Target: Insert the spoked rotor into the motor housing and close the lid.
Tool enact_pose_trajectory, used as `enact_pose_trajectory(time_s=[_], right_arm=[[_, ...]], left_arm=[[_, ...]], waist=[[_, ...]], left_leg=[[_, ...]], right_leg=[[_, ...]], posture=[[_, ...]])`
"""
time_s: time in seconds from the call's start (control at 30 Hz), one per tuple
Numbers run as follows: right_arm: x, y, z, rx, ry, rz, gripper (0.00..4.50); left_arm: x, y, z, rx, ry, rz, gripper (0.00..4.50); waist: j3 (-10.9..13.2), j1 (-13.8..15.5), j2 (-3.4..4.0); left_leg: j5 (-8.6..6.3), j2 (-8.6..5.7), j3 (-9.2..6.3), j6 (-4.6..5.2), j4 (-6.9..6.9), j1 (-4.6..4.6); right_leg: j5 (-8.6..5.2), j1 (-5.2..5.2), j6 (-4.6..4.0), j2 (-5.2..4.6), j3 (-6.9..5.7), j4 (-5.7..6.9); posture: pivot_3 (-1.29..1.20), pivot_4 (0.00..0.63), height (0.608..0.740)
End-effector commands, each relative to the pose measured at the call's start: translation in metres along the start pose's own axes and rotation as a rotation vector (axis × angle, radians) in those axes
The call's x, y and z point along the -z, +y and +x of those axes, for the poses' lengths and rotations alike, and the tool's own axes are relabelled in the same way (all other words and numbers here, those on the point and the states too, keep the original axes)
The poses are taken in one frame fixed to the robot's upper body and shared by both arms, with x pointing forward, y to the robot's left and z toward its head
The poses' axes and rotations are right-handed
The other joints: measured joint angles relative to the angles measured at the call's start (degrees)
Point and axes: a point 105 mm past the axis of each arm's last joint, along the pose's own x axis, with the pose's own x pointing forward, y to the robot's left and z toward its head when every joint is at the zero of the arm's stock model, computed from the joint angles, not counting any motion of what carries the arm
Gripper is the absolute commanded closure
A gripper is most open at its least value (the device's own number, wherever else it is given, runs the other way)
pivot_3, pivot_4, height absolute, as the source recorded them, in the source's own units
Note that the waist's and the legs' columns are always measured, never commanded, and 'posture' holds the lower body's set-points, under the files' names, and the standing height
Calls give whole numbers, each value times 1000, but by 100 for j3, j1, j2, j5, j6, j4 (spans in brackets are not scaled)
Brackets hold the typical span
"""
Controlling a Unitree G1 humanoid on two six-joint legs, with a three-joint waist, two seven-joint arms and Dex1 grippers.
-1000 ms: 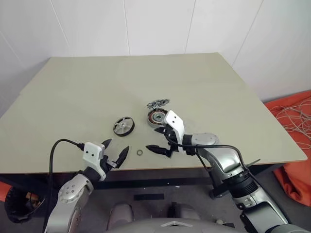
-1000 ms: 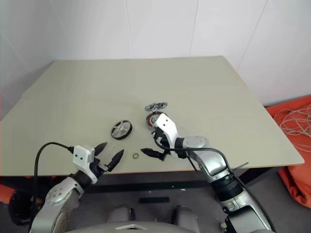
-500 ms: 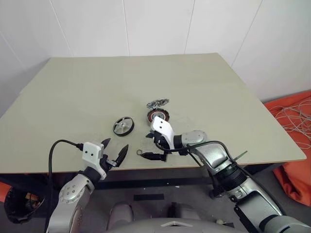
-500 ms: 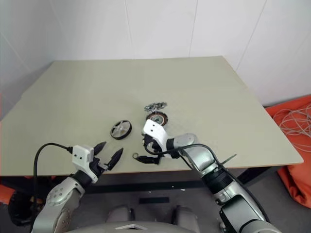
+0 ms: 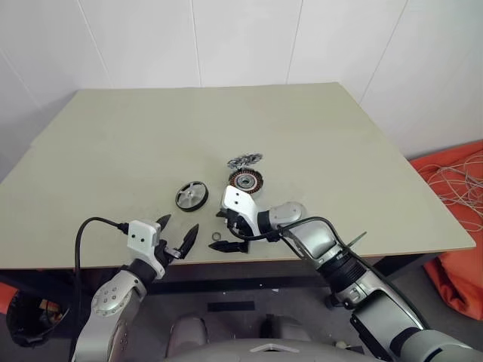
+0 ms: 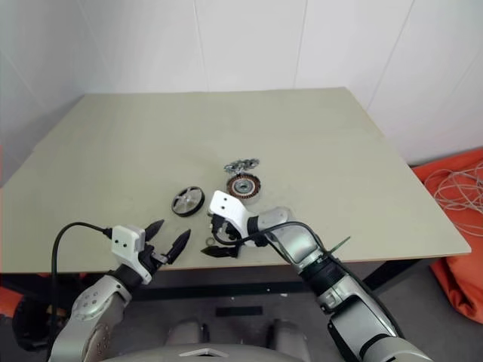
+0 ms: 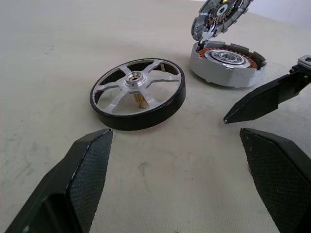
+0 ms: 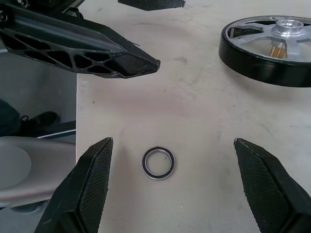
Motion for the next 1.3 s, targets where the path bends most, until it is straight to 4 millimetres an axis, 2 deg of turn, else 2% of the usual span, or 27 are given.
enact_pose_trajectory(time_s=[0.03, 0.13, 0.47, 0.5, 0.9, 1.0, 1.3], right_arm=[[-10, -1, 1, -11, -20, -46, 0], [-10, -2, 3, -13, -18, -44, 631], [-7, -5, 1, -4, -13, -38, 4218], [-7, -5, 1, -2, -13, -39, 4457], [-9, -3, -4, -29, -37, -29, 4457], [-12, -3, -5, -32, -64, -20, 3872], [-12, -2, -3, -29, -40, -51, 851]], left_arm=[[-13, 0, 0, 1, -53, 17, 38], [-12, 0, 0, -1, -53, 17, 0], [-13, -1, 0, -6, -57, 16, 0], [-13, 0, 0, -7, -57, 16, 0], [-11, -1, 1, -9, -54, 16, 0], [-9, 0, 1, -10, -50, 16, 0], [-5, 1, -1, -12, -41, 15, 0]], waist=[[0, 0, 0], [0, -1, -1], [1, -1, -2], [1, -1, -2], [1, -1, -3], [1, -1, -4], [1, -1, -4]], left_leg=[[0, 0, 0, 0, 0, 0], [0, 0, 0, 0, 0, 0], [0, 0, 0, -1, 0, 2], [0, 0, 0, -1, 0, 3], [0, 0, 0, -1, 0, 5], [0, 1, 0, -1, 0, 5], [0, 1, 0, -1, 0, 5]], right_leg=[[0, 0, 0, 0, 0, 0], [4, 0, -7, 0, 0, 1], [3, 1, -7, 0, 0, 2], [3, 1, -7, 0, 1, 2], [2, 3, -5, 0, 1, 2], [1, 2, -4, 0, 1, 2], [8, 2, -15, 0, 1, 2]], posture=[[0, 0, 740], [0, 0, 740], [0, 0, 740], [0, 0, 740], [0, 0, 740], [0, 0, 740], [0, 0, 740]])
